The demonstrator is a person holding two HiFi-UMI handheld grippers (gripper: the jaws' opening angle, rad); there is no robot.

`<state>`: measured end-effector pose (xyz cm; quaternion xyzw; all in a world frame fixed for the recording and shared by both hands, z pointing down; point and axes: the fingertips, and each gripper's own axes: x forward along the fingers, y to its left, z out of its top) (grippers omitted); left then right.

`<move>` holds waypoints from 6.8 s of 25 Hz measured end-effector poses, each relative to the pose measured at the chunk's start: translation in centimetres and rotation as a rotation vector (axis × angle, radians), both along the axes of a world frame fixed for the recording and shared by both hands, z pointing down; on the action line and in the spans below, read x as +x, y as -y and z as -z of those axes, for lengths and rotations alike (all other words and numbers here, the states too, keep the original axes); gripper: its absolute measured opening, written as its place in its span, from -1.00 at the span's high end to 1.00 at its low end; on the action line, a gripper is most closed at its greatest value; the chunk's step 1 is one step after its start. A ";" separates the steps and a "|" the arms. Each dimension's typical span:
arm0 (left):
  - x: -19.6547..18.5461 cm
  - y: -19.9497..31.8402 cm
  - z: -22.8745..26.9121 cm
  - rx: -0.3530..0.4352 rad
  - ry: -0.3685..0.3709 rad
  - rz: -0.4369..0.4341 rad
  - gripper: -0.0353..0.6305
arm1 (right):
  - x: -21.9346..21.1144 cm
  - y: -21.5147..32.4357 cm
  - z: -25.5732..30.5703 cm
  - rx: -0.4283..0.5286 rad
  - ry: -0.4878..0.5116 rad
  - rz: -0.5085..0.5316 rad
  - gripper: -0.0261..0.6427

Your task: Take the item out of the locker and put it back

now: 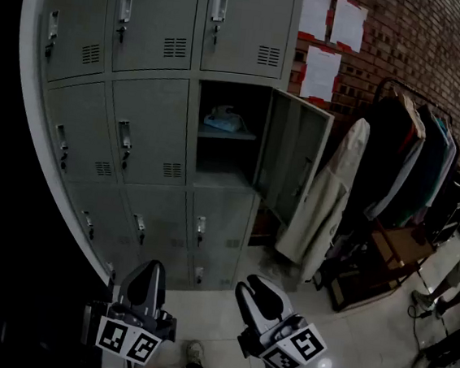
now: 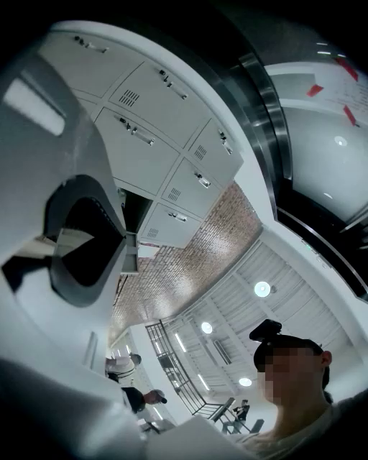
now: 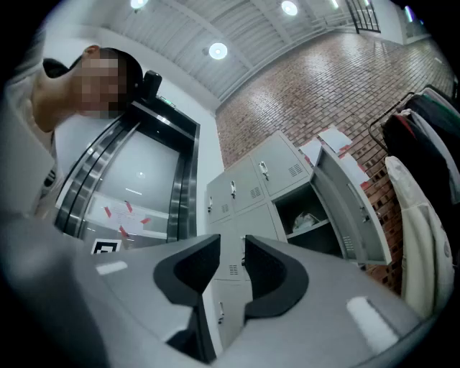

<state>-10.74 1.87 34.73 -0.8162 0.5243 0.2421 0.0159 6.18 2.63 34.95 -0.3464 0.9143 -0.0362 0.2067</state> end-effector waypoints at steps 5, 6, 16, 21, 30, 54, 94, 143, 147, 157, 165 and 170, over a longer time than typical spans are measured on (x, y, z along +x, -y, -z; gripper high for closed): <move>-3.0 11.8 0.9 0.022 0.003 -0.014 0.88 | -3.0 11.9 1.2 0.018 -0.017 -0.023 0.60; -3.5 13.9 1.3 0.027 0.004 -0.018 0.88 | -3.5 14.1 1.7 0.027 -0.019 -0.032 0.60; -4.6 26.5 4.2 0.056 0.019 -0.053 0.88 | -4.9 26.7 4.5 0.074 -0.055 -0.106 0.60; -4.5 28.6 4.3 0.059 0.005 -0.040 0.88 | -5.5 29.5 4.3 0.057 -0.064 -0.095 0.60; -3.4 31.1 4.2 0.048 0.006 -0.046 0.88 | -6.8 39.0 5.7 0.009 -0.101 -0.085 0.05; -5.0 35.3 3.2 0.017 -0.031 -0.016 0.88 | -8.1 60.6 7.2 -0.166 -0.476 -0.298 0.89; -3.2 28.8 5.1 0.049 0.034 0.001 0.88 | -1.3 29.8 5.2 0.075 -0.012 -0.180 0.89; -4.8 34.2 4.1 0.009 0.001 0.029 0.88 | -8.6 60.9 9.5 -0.064 -0.482 -0.330 0.64; -4.8 34.3 4.0 0.005 -0.003 0.025 0.88 | -8.4 60.8 9.7 -0.068 -0.430 -0.319 0.14; -4.2 33.8 4.7 0.023 0.001 0.014 0.88 | -6.6 59.8 10.5 -0.067 -0.376 -0.349 0.12; -3.8 32.8 6.3 0.061 0.047 0.024 0.88 | -6.9 46.9 17.4 0.155 -0.157 -0.156 0.12; -2.6 32.2 5.8 0.050 0.079 0.003 0.88 | -4.8 35.4 14.1 0.250 0.059 -0.043 0.47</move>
